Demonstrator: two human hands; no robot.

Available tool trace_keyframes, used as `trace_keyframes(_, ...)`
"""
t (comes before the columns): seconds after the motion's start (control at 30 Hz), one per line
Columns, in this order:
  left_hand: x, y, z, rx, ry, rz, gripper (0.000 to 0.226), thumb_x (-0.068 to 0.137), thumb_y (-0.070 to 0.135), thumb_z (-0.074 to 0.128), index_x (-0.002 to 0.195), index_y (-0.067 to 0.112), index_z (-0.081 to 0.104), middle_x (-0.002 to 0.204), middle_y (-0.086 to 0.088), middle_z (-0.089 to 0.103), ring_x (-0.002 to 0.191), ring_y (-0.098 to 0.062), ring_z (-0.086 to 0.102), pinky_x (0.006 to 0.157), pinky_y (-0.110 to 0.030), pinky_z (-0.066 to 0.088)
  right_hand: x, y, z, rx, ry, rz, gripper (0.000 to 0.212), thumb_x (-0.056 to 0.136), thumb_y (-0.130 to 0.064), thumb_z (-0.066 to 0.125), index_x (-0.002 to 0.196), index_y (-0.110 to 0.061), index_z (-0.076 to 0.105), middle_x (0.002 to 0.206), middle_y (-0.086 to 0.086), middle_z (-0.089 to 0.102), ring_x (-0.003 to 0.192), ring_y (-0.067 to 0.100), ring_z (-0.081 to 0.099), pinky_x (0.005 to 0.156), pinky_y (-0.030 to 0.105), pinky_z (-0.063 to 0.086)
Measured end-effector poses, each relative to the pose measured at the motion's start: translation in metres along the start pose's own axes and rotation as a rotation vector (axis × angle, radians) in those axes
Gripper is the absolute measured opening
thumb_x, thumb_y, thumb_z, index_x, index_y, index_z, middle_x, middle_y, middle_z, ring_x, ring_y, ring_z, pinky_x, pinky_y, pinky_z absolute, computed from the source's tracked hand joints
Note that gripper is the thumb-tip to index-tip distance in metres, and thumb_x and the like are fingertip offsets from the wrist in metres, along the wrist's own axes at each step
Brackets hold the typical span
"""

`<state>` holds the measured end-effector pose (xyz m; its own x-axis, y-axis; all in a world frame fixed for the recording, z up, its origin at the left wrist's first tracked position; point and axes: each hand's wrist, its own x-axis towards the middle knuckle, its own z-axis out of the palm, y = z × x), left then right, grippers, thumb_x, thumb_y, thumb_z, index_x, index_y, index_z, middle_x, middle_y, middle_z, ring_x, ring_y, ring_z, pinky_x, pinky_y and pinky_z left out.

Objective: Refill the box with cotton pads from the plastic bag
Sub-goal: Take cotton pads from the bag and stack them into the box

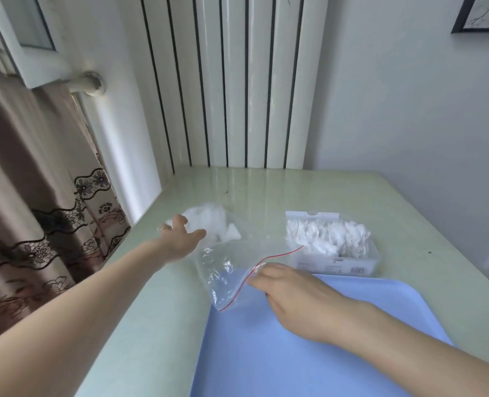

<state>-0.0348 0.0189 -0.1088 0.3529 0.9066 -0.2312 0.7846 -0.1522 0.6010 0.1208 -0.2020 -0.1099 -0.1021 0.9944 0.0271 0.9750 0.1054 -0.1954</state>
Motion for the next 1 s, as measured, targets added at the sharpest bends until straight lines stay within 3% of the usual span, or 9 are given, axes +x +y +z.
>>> trace_keyframes(0.1, 0.004, -0.004, 0.002, -0.016, -0.032, 0.024, 0.060, 0.093, 0.044, 0.058, 0.141, 0.023, 0.029, 0.148, -0.015, 0.021, 0.108, -0.032, 0.051, 0.103, -0.040, 0.043, 0.029, 0.003, 0.016, -0.025, 0.035, -0.001, 0.056, 0.096, -0.004, 0.037, 0.150, -0.018, 0.036, 0.151, 0.001, 0.039, 0.141, 0.020, 0.034, 0.112, 0.032, 0.035)
trace_keyframes(0.2, 0.013, -0.006, 0.000, 0.176, -0.039, 0.132, 0.061, 0.089, 0.055, 0.056, 0.135, 0.025, 0.030, 0.140, -0.011, 0.026, 0.103, -0.031, 0.057, 0.102, -0.045, 0.046, 0.070, 0.007, 0.032, 0.068, 0.066, 0.051, 0.060, 0.094, -0.009, 0.041, 0.151, -0.028, 0.032, 0.151, -0.001, 0.034, 0.137, 0.020, 0.038, 0.106, 0.038, 0.044)
trace_keyframes(0.3, 0.027, -0.009, -0.007, 0.477, 0.023, 0.298, 0.062, 0.090, 0.064, 0.044, 0.137, 0.026, 0.029, 0.139, -0.011, 0.030, 0.112, -0.033, 0.053, 0.104, -0.042, 0.041, 0.113, 0.006, 0.041, 0.223, 0.130, 0.148, 0.050, 0.093, -0.015, 0.040, 0.143, -0.021, 0.046, 0.141, 0.005, 0.045, 0.128, 0.025, 0.048, 0.109, 0.034, 0.039)
trace_keyframes(0.4, 0.049, -0.015, -0.013, 0.511, 0.099, 0.236, 0.069, 0.088, 0.067, 0.028, 0.148, 0.032, 0.023, 0.154, -0.013, 0.025, 0.140, -0.033, 0.029, 0.113, -0.046, 0.024, 0.143, 0.008, 0.036, 0.093, 0.103, 0.209, 0.055, 0.100, -0.013, 0.041, 0.153, -0.012, 0.027, 0.161, 0.010, 0.021, 0.148, 0.029, 0.023, 0.119, 0.031, 0.017)
trace_keyframes(0.47, 0.063, -0.020, -0.016, 0.512, 0.066, 0.225, 0.070, 0.087, 0.063, 0.023, 0.152, 0.037, 0.020, 0.161, -0.010, 0.019, 0.147, -0.031, 0.017, 0.118, -0.047, 0.017, 0.157, 0.008, 0.033, 0.020, 0.098, 0.253, 0.060, 0.098, -0.010, 0.042, 0.154, -0.013, 0.021, 0.162, 0.009, 0.016, 0.146, 0.032, 0.025, 0.118, 0.038, 0.024)
trace_keyframes(0.67, 0.068, -0.021, -0.013, 0.469, -0.110, 0.265, 0.045, 0.105, 0.031, 0.026, 0.150, 0.022, 0.029, 0.158, -0.005, 0.026, 0.141, -0.030, 0.028, 0.110, -0.034, 0.026, 0.202, 0.021, 0.039, 0.017, 0.157, 0.240, 0.062, 0.090, -0.014, 0.051, 0.149, -0.010, 0.031, 0.148, 0.009, 0.035, 0.139, 0.028, 0.033, 0.110, 0.035, 0.031)
trace_keyframes(0.8, 0.075, -0.027, -0.015, 0.405, -0.086, 0.229, 0.041, 0.105, 0.019, 0.032, 0.145, 0.013, 0.033, 0.160, -0.009, 0.019, 0.137, -0.035, 0.031, 0.111, -0.044, 0.033, 0.216, 0.027, 0.034, 0.069, 0.111, 0.226, 0.065, 0.091, -0.016, 0.055, 0.150, -0.010, 0.030, 0.153, 0.007, 0.036, 0.141, 0.023, 0.033, 0.110, 0.029, 0.027)
trace_keyframes(0.9, 0.075, -0.025, -0.013, 0.466, -0.100, 0.242, 0.040, 0.105, 0.017, 0.032, 0.145, 0.012, 0.032, 0.159, -0.008, 0.019, 0.136, -0.035, 0.033, 0.110, -0.047, 0.034, 0.219, 0.031, 0.033, 0.208, 0.163, 0.275, 0.056, 0.095, -0.012, 0.053, 0.149, -0.011, 0.037, 0.148, 0.011, 0.045, 0.135, 0.029, 0.044, 0.108, 0.033, 0.035)
trace_keyframes(1.0, 0.074, -0.019, -0.013, 0.557, -0.110, 0.272, 0.039, 0.104, 0.017, 0.032, 0.143, 0.012, 0.035, 0.158, -0.010, 0.020, 0.136, -0.036, 0.033, 0.110, -0.044, 0.033, 0.218, 0.032, 0.033, 0.166, 0.256, 0.325, 0.044, 0.098, -0.009, 0.046, 0.142, -0.010, 0.047, 0.136, 0.013, 0.056, 0.122, 0.032, 0.054, 0.099, 0.037, 0.044)
